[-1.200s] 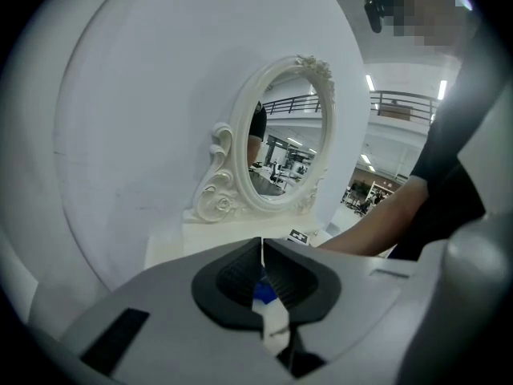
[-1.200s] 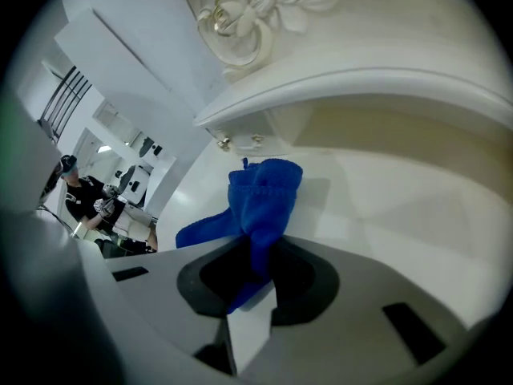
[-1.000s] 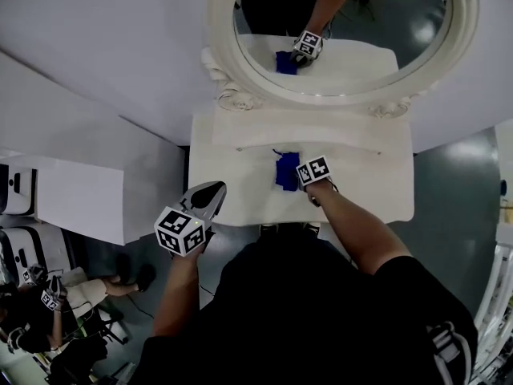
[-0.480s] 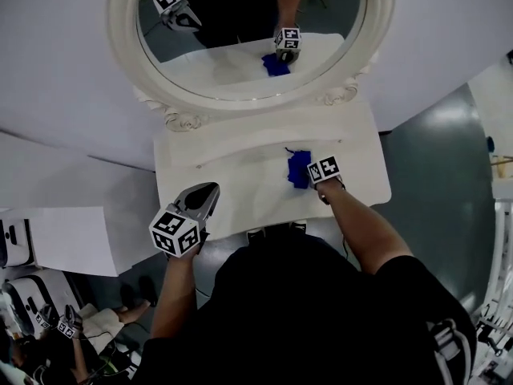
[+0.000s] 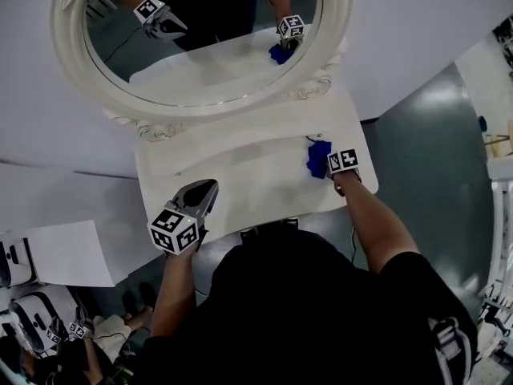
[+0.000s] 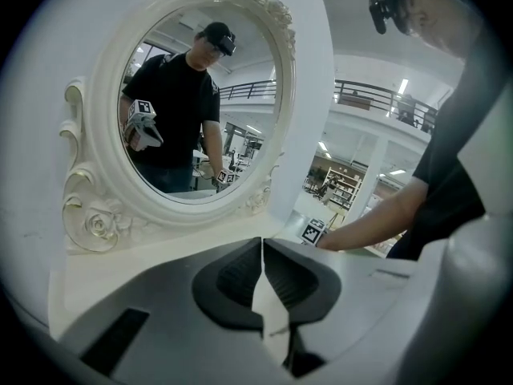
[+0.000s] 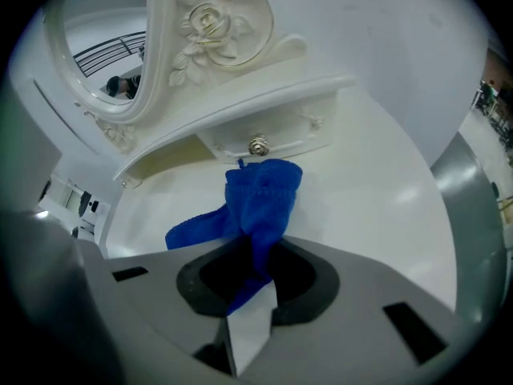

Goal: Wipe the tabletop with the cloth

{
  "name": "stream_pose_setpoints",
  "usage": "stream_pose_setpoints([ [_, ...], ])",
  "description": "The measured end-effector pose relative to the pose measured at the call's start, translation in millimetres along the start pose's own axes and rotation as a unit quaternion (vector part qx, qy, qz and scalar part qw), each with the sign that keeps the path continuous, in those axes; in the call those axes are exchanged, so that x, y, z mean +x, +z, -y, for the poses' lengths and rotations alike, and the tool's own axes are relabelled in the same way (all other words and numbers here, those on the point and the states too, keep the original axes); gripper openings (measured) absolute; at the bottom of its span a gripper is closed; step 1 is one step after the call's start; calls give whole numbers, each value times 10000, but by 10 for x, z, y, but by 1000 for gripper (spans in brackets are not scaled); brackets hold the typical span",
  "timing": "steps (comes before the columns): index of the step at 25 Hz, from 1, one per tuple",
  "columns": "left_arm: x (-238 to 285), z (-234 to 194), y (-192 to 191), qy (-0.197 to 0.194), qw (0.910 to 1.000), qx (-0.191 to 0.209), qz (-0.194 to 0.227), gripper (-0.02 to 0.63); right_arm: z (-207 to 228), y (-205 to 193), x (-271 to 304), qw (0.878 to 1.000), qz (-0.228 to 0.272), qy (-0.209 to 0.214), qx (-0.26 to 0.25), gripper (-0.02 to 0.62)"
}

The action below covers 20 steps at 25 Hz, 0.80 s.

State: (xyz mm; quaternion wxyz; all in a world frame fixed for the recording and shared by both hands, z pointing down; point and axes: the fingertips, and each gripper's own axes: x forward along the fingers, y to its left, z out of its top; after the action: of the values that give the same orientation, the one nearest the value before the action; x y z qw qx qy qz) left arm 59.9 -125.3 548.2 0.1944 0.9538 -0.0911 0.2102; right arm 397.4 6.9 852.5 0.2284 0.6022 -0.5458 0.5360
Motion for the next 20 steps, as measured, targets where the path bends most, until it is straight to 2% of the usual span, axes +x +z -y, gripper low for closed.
stream_pose_setpoints([
  [11, 268, 75, 84, -105, 9999, -3, -33, 20, 701, -223, -343, 9970, 202, -358, 656, 60],
  [20, 294, 117, 72, -90, 10000, 2, -4, 20, 848, -261, -388, 9962, 190, -521, 665, 60],
])
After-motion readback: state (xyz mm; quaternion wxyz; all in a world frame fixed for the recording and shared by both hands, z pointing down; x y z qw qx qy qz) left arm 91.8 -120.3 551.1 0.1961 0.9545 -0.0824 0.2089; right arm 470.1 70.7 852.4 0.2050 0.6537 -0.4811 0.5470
